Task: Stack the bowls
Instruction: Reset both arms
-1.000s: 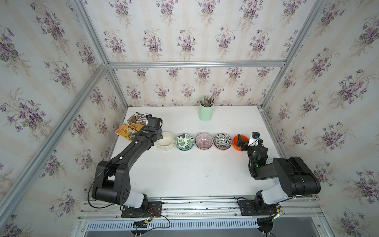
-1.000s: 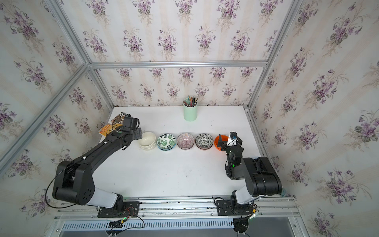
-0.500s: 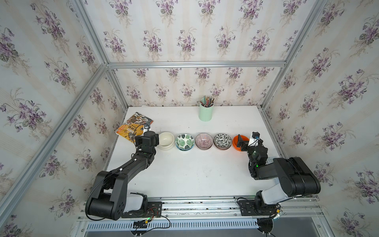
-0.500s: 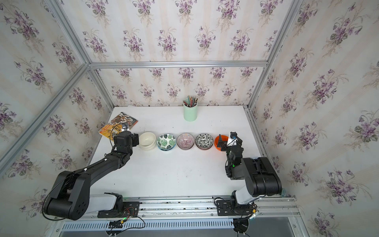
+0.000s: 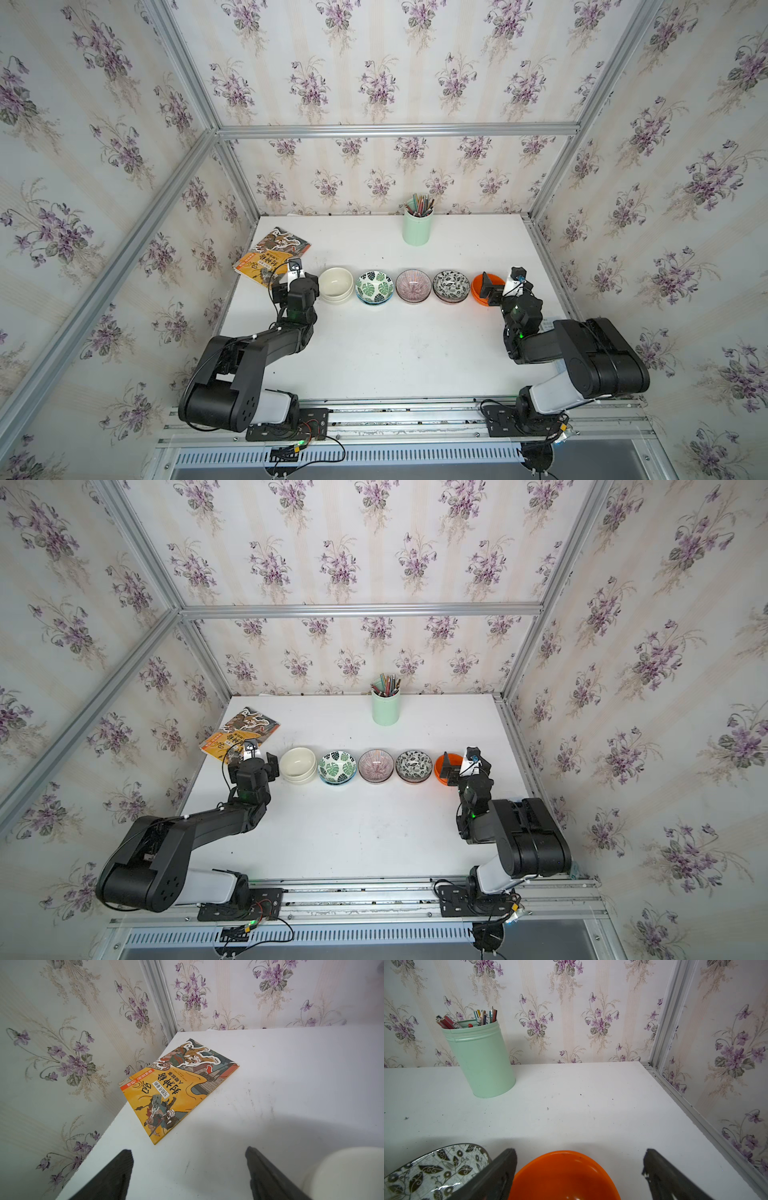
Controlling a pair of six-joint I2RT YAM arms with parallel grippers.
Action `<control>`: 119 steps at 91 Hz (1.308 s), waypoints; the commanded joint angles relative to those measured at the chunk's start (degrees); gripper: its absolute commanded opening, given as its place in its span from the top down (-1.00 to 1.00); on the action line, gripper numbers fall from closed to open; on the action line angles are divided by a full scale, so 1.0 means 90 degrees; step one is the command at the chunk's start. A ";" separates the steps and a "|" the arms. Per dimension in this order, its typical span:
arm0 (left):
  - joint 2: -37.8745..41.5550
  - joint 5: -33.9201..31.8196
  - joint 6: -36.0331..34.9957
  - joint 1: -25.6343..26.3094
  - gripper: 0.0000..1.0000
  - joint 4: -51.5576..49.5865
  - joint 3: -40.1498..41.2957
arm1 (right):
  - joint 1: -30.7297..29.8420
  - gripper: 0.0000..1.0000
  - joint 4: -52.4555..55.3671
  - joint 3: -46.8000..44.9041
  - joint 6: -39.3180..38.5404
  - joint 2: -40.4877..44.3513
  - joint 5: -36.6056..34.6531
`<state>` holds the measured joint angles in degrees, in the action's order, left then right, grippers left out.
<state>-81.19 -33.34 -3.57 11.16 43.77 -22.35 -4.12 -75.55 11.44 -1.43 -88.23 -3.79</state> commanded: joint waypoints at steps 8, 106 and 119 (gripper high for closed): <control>-0.0293 -0.0312 -0.0034 -0.0009 -0.75 0.1447 0.0370 | 0.0006 -1.00 -0.0099 0.0019 0.0032 -0.0017 -0.0057; -0.0637 0.0430 -0.0147 -0.0148 -0.74 0.1161 0.0047 | 0.0006 -1.00 -0.0104 0.0011 0.0032 -0.0005 -0.0062; -0.0668 0.0524 -0.0023 -0.0245 -0.87 0.0638 -0.0220 | -0.0001 -1.00 -0.0108 0.0008 0.0027 -0.0006 -0.0062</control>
<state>-86.96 -29.69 -4.80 9.61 54.28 -22.90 -4.12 -75.55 11.44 -1.45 -88.23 -3.79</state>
